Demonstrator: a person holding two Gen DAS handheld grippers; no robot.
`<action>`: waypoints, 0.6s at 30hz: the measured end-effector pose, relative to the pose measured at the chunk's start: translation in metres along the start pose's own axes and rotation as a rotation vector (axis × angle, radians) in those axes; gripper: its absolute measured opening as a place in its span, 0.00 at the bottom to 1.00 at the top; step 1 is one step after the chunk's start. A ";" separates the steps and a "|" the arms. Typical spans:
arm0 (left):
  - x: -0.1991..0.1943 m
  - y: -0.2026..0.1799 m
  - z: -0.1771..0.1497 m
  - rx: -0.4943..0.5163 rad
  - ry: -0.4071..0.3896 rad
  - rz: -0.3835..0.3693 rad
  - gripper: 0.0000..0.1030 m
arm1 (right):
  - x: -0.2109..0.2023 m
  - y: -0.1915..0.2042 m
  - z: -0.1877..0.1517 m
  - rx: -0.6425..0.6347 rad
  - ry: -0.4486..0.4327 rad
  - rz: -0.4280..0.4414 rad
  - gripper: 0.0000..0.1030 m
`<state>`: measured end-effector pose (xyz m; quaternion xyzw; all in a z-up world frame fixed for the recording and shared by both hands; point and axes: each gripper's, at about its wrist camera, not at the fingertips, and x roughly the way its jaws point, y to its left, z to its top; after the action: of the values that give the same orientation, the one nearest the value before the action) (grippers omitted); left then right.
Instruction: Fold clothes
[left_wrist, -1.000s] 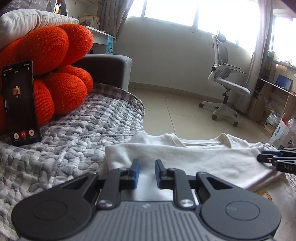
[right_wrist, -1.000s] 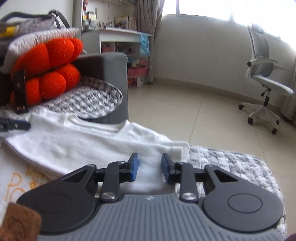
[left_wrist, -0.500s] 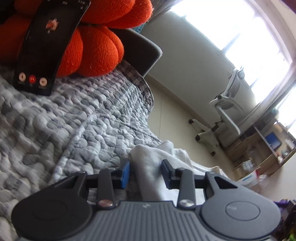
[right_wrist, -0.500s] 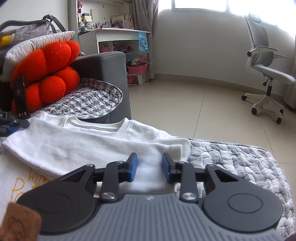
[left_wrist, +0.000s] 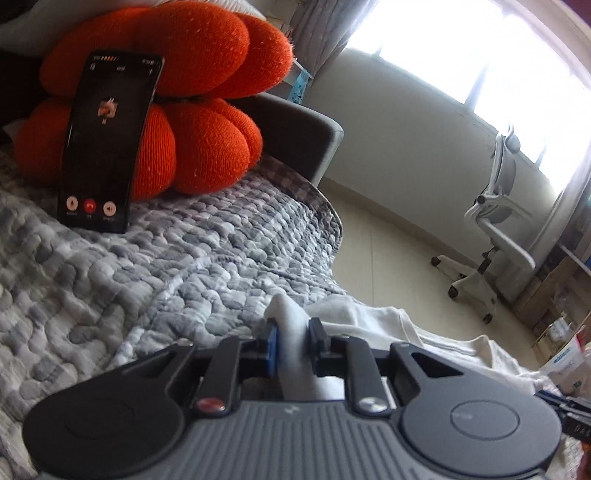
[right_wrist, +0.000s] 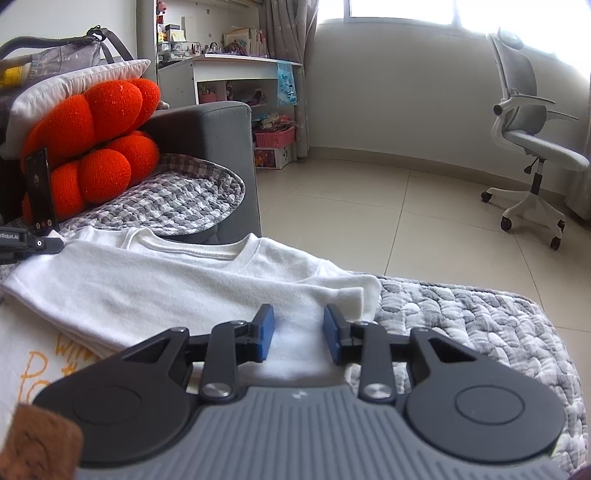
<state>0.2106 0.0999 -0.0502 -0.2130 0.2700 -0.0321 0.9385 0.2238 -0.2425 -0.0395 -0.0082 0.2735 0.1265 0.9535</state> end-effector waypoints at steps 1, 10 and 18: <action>-0.001 0.005 0.000 -0.027 -0.002 -0.020 0.22 | -0.001 -0.001 0.000 0.009 -0.003 0.005 0.34; -0.001 0.025 -0.004 -0.100 -0.018 -0.110 0.33 | -0.020 -0.033 0.005 0.161 -0.074 0.032 0.49; -0.007 0.032 -0.004 -0.120 -0.035 -0.154 0.32 | 0.003 -0.030 0.004 0.117 -0.031 0.021 0.33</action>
<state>0.2006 0.1287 -0.0633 -0.2895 0.2378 -0.0844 0.9233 0.2358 -0.2706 -0.0389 0.0525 0.2659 0.1202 0.9550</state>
